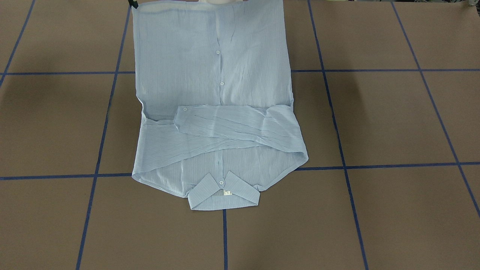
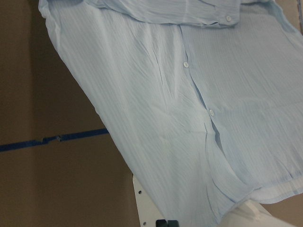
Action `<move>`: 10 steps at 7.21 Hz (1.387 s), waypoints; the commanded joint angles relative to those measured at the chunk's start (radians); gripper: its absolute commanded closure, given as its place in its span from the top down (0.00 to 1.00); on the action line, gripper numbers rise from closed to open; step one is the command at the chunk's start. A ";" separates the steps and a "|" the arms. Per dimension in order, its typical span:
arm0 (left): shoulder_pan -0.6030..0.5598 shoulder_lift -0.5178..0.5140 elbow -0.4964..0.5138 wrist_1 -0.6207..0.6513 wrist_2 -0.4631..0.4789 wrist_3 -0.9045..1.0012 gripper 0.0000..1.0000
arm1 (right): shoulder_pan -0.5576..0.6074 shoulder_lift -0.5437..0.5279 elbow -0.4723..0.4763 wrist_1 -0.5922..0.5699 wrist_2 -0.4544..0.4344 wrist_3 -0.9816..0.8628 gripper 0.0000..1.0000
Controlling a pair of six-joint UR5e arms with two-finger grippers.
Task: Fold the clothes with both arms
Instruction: 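Lift the hem and fold it toward the collar with both grippers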
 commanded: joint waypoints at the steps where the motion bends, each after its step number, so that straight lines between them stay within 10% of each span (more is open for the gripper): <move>1: -0.196 -0.141 0.171 0.017 -0.001 0.072 0.00 | 0.214 0.202 -0.097 -0.076 0.006 -0.069 0.00; 4: -0.425 -0.279 0.351 0.009 0.052 0.229 0.00 | 0.475 0.361 -0.318 -0.063 -0.003 -0.210 0.00; 10: -0.421 -0.342 0.983 -0.489 0.244 0.229 0.00 | 0.596 0.378 -1.055 0.640 -0.009 -0.327 0.00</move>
